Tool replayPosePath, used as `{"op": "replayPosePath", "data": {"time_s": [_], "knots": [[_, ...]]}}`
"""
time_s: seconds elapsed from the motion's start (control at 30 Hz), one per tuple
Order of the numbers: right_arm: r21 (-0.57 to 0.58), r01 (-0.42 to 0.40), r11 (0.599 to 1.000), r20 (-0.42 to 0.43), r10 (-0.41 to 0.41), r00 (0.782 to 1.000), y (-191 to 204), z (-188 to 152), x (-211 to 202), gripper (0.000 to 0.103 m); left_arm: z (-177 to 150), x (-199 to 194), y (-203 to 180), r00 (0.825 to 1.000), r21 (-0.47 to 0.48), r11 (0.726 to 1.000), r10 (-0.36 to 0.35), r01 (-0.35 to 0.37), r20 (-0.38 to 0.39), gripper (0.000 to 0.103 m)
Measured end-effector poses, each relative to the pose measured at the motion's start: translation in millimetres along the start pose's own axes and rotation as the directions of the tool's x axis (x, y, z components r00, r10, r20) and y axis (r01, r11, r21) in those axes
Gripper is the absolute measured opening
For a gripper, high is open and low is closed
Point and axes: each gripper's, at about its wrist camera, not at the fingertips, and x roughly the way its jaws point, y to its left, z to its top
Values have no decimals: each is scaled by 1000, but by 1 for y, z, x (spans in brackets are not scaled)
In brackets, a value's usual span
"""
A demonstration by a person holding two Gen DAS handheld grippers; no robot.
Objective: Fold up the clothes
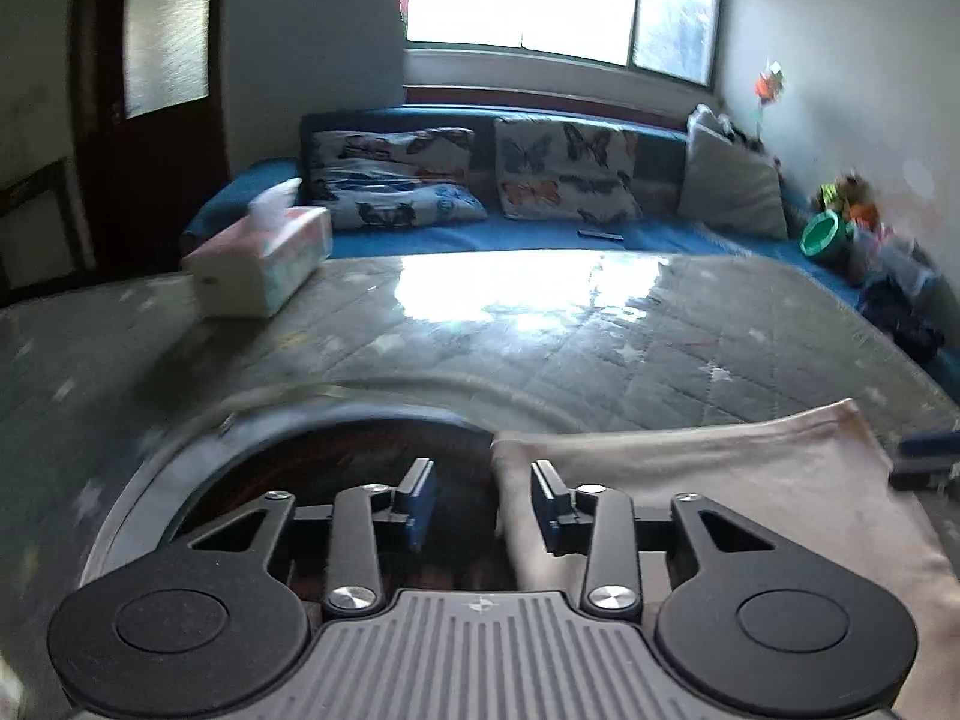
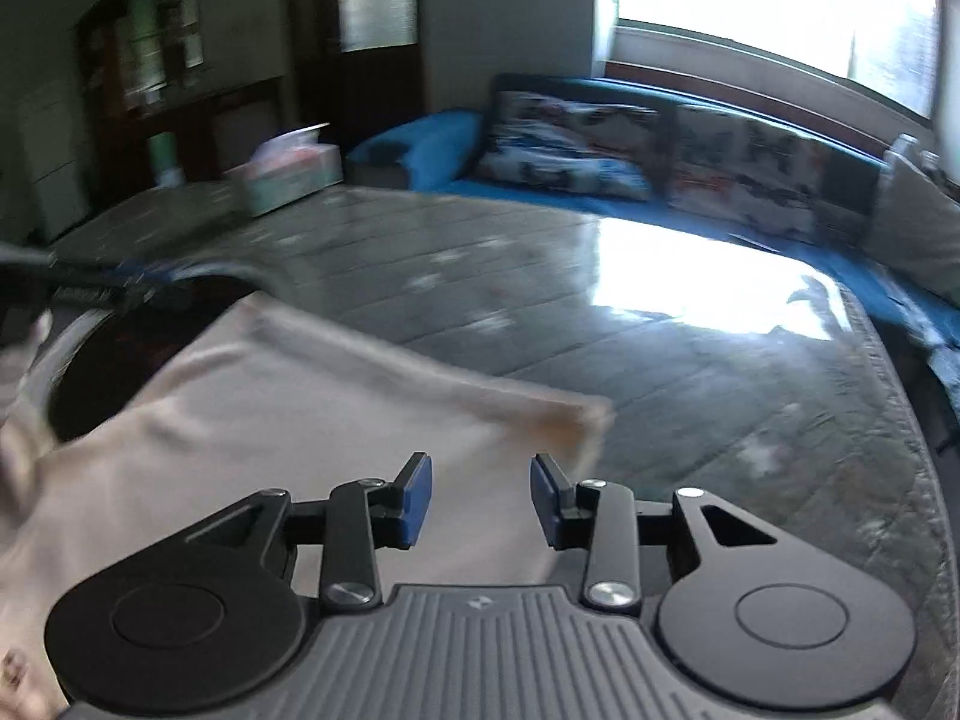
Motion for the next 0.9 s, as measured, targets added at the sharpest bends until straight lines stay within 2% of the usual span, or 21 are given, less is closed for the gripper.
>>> {"op": "replayPosePath", "data": {"time_s": [0.07, 0.2, 0.27, 0.37, 0.43, 0.5, 0.6, 0.67, 0.8, 0.9], "knots": [[-32, -43, 999, -18, 42, 999, 16, -12, -7, 43, -12, -24, 3, 1000, -13, 1000, 10, -10, 19, 40], [-89, -95, 991, -59, 90, 994, 48, -39, -18, 46, -46, -72, 14, 996, -46, 996, 81, -78, 47, 40], [-122, -97, 988, -60, 90, 994, 61, -48, -24, 52, -63, -93, 24, 991, -75, 990, 127, -123, 44, 40], [-178, -82, 981, -43, 76, 996, 79, -56, -35, 52, -88, -122, 40, 979, -131, 972, 201, -194, 37, 40], [-213, -75, 974, -32, 70, 997, 91, -60, -43, 52, -103, -138, 51, 966, -169, 954, 257, -249, 27, 40], [-238, -106, 965, -22, 104, 994, 105, -59, -49, 52, -116, -151, 61, 948, -205, 929, 318, -308, 17, 43], [-269, -178, 946, -11, 182, 983, 134, -51, -55, 52, -128, -163, 78, 909, -248, 880, 417, -406, -9, 47], [-307, -226, 924, -19, 232, 973, 157, -48, -52, 52, -135, -167, 88, 896, -276, 858, 444, -434, -26, 50], [-379, -318, 869, -40, 328, 944, 203, -42, -47, 50, -139, -163, 98, 900, -287, 857, 434, -429, -47, 50], [-430, -380, 819, -61, 394, 917, 237, -38, -43, 48, -140, -157, 102, 915, -289, 871, 399, -397, -53, 49]]}}
